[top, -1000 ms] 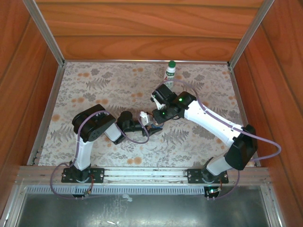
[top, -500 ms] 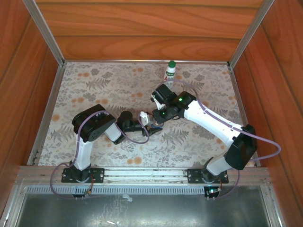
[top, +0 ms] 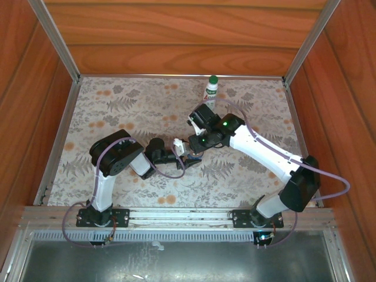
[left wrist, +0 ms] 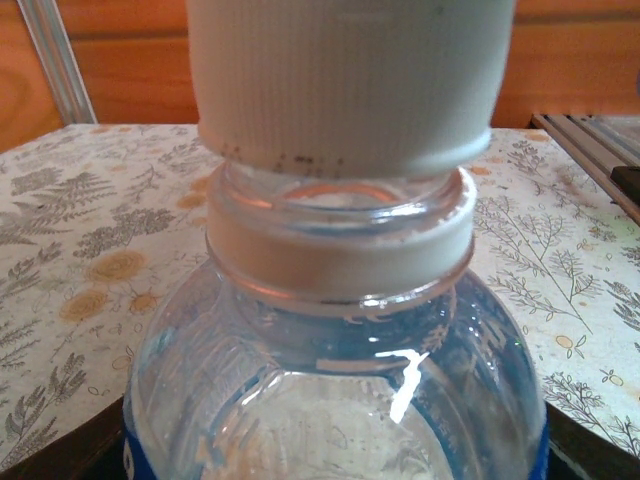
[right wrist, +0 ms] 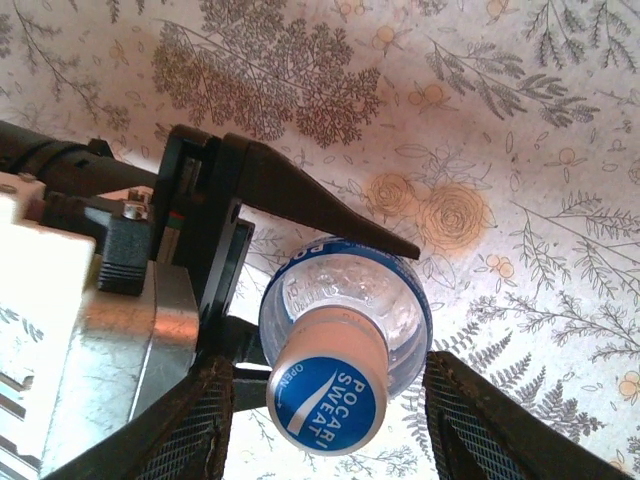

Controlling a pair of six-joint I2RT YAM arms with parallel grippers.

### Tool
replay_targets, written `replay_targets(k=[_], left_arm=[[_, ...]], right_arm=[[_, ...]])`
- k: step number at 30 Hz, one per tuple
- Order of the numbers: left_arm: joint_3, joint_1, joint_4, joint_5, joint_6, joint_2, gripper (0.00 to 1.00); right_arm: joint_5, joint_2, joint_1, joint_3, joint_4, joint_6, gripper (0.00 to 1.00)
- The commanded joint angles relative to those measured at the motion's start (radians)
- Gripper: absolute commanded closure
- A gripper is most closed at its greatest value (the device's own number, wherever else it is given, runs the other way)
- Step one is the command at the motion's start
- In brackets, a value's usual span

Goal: Screw on the bottle caps

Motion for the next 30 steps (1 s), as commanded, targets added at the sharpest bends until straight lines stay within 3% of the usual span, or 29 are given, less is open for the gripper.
replay_targets(k=[1,14,30], left_arm=[[0.0,0.007,-0.008,0.03,-0.011,0.02,0.35],[0.0,0.007,-0.008,0.03,-0.009,0.021,0.35],[0.002,0.007,-0.008,0.035,-0.01,0.025,0.35]], right_arm=[[0.017,-0.052,-0.018,-0.009,0.03,0.023,0.45],[-0.031,-0.027,-0.04,-0.046,0.041,0.024,0.69],[-0.139,-0.078,-0.073,-0.157,0.086,0.056,0.79]])
